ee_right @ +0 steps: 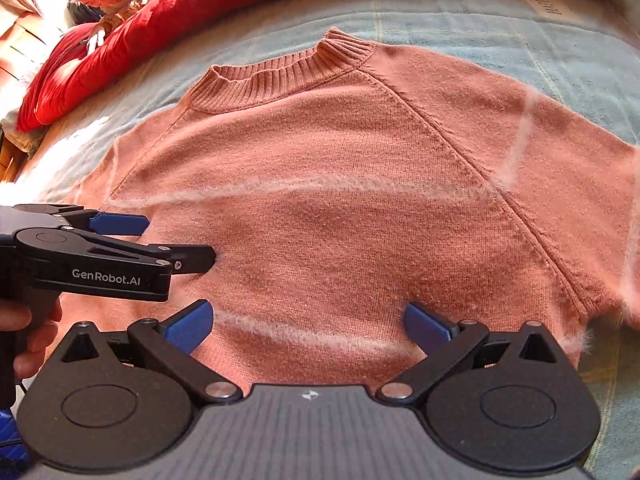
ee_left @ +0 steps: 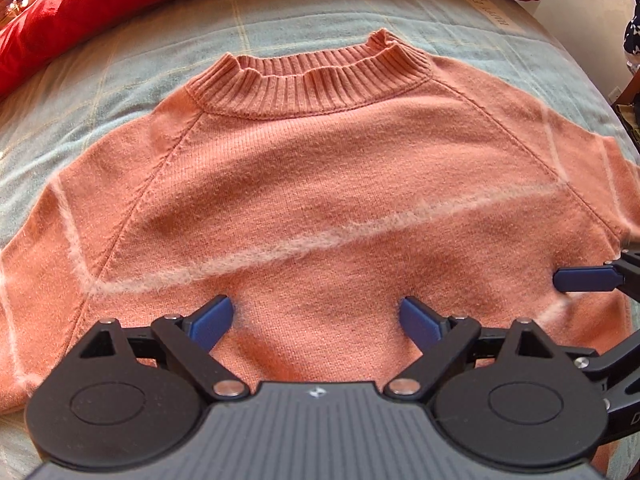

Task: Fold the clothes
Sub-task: 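Grasp the sweater hem with both grippers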

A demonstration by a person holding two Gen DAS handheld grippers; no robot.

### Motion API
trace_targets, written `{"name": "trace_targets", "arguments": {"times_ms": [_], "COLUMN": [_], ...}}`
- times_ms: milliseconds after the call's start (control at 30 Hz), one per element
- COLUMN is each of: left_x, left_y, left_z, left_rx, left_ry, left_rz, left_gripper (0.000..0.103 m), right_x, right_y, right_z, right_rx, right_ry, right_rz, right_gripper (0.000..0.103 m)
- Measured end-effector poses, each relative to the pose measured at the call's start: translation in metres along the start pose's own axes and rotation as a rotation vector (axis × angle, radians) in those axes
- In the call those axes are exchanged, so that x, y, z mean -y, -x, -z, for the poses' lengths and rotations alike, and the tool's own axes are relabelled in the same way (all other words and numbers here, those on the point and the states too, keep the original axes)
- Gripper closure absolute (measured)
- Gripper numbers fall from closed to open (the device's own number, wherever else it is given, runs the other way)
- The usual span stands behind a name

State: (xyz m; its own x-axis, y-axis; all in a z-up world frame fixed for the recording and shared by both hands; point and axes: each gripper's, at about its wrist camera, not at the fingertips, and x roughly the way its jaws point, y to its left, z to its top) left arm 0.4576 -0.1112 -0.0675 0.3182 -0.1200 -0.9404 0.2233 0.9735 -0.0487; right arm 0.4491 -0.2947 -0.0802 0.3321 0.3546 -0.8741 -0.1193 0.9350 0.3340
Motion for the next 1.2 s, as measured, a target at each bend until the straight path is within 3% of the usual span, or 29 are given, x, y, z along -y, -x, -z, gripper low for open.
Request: {"name": "trace_targets", "arguments": {"times_ms": [467,700,800,933,1067,1200], "left_x": [-0.003,-0.013,-0.025,-0.045,-0.067,-0.078], "left_y": [0.007,0.019,0.032,0.064,0.093,0.114], "left_z": [0.016,0.034,0.05,0.076,0.107,0.138], "left_rx": [0.008,0.007,0.004,0.031,0.053,0.057], "left_ry": [0.014,0.005,0.028,0.076,0.146,0.198], "left_rz": [0.011,0.047,0.084,0.123,0.115,0.086], "left_gripper": [0.012,0.012,0.012,0.012,0.012,0.012], "right_x": [-0.012,-0.031,-0.029,-0.024,-0.02,-0.027], "right_y": [-0.012,-0.016,-0.007,0.032,0.068,0.089], "right_z": [-0.002,0.007,0.005,0.018,0.049,0.091], "right_rx": [-0.03,-0.063,-0.079,-0.027,0.011,-0.019], "right_ry": [0.068,0.264,0.256,0.214,0.164,0.202], "right_rz": [0.079,0.157,0.149,0.102,0.02,0.015], "right_gripper": [0.0,0.0,0.0,0.0,0.0,0.0]}}
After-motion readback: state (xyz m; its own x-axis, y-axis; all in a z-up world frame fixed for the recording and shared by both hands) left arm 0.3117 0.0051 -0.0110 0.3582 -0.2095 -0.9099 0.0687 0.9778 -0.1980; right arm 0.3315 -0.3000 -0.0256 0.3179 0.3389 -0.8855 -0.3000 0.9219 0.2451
